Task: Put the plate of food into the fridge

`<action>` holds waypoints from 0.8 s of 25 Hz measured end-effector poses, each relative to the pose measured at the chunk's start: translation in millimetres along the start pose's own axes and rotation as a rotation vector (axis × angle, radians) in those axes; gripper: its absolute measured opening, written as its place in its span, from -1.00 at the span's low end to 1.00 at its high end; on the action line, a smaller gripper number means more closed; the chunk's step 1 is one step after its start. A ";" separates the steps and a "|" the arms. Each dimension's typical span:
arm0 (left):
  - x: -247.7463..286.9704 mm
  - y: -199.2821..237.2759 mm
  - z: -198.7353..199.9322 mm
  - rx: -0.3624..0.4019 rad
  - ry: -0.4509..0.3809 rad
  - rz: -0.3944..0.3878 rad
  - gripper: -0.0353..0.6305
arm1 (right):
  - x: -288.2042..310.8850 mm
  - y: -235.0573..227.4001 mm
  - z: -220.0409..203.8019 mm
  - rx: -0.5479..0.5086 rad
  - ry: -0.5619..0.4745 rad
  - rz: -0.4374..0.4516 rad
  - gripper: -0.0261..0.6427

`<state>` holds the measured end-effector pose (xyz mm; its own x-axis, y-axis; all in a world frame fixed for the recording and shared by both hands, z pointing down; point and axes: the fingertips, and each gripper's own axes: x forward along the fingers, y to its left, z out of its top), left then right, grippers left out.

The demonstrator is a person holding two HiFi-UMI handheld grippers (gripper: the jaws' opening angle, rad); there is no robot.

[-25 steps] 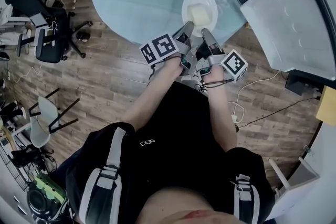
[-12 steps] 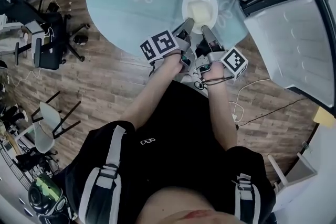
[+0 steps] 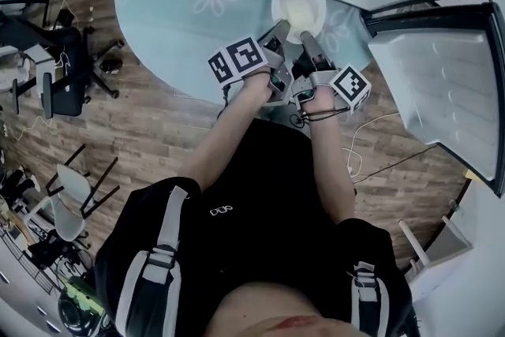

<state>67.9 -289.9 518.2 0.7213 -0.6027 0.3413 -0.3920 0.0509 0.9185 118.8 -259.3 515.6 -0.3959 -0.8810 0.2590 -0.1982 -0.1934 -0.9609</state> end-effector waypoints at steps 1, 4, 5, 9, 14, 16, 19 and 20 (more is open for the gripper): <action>4.4 0.8 4.0 -0.002 0.004 -0.003 -0.81 | 4.8 -0.9 2.6 -0.003 -0.007 -0.004 -0.80; 14.1 5.6 12.9 -0.014 0.016 -0.004 -0.81 | 16.6 -4.2 6.0 0.009 -0.022 -0.021 -0.79; 17.7 6.7 15.3 -0.016 0.020 -0.004 -0.81 | 19.9 -5.2 8.3 0.010 -0.026 -0.025 -0.79; 29.8 -2.9 7.7 -0.009 0.026 -0.017 -0.81 | 13.7 -3.9 23.5 0.013 -0.047 -0.012 -0.79; 52.9 -0.9 13.9 -0.007 0.038 -0.011 -0.81 | 27.6 -9.8 40.2 0.034 -0.051 -0.016 -0.79; 69.0 10.5 32.6 -0.008 0.042 0.000 -0.81 | 53.3 -15.1 45.4 0.050 -0.044 -0.028 -0.79; 90.9 15.0 48.8 -0.007 0.045 0.009 -0.81 | 76.1 -20.0 60.7 0.053 -0.043 -0.041 -0.79; 97.0 14.9 51.8 -0.009 0.046 0.012 -0.81 | 80.7 -21.3 66.1 0.049 -0.044 -0.044 -0.79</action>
<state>102.5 -388.9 554.7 0.7421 -0.5650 0.3606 -0.3956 0.0652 0.9161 150.4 -354.8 550.5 -0.3476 -0.8893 0.2973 -0.1697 -0.2522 -0.9527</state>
